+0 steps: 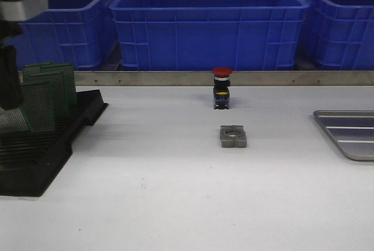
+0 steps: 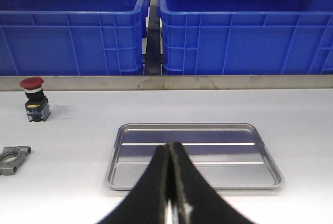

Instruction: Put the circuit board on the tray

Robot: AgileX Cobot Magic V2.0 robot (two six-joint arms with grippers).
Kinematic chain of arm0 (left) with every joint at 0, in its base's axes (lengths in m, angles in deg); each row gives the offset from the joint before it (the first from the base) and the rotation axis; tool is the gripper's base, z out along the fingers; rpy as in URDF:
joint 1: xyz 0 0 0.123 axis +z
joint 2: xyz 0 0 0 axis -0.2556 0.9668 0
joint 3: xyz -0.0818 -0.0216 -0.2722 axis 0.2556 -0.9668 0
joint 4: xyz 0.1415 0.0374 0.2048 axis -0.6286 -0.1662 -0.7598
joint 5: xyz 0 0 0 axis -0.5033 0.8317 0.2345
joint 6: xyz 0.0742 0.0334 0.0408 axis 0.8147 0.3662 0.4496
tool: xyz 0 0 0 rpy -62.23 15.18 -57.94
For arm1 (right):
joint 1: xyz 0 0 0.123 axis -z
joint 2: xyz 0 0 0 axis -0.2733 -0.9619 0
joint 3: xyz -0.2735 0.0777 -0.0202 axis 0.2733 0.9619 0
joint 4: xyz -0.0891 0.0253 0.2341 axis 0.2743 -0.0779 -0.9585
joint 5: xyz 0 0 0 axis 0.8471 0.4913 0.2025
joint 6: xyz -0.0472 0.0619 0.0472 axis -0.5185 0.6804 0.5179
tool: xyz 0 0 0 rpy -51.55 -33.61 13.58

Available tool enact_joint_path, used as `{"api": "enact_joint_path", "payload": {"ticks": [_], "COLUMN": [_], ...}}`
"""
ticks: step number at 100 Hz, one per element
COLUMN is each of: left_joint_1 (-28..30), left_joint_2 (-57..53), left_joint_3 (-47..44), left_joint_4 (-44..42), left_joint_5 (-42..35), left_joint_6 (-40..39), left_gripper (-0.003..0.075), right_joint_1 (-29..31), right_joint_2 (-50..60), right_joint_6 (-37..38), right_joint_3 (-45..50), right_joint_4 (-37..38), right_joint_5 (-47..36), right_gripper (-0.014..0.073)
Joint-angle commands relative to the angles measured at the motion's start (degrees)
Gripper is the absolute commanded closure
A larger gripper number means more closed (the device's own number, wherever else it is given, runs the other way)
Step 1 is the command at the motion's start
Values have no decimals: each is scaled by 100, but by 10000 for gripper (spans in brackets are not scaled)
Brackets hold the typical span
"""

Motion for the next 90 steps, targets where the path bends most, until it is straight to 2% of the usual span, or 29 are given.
{"api": "enact_joint_path", "payload": {"ticks": [1, 9, 18, 42, 56, 69, 90], "left_joint_1": [2, 2, 2, 2, -89, -392, -1179], "left_joint_2": [-281, -281, -348, -353, -348, -348, -348], "left_joint_3": [425, 772, 960, 1017, 1017, 1017, 1017], "left_joint_4": [164, 199, 557, 3234, 4350, 4755, 4754], "left_joint_5": [525, 1090, 1091, 1091, 1091, 1091, 1005], "left_joint_6": [-38, -38, -232, -232, -232, -232, -232], "left_gripper": [741, 741, 741, 741, 741, 741, 741], "right_joint_1": [-13, -13, -13, -13, -13, -13, -13], "right_joint_2": [151, 151, 151, 151, 151, 151, 151], "right_joint_6": [-63, -63, -63, -63, -63, -63, -63], "right_joint_3": [-68, -68, -68, -68, -68, -68, -68], "right_joint_4": [8, 8, 8, 8, 8, 8, 8], "right_joint_5": [-424, -424, -424, -424, -424, -424, -424], "right_gripper": [655, 655, 655, 655, 655, 655, 655]}}
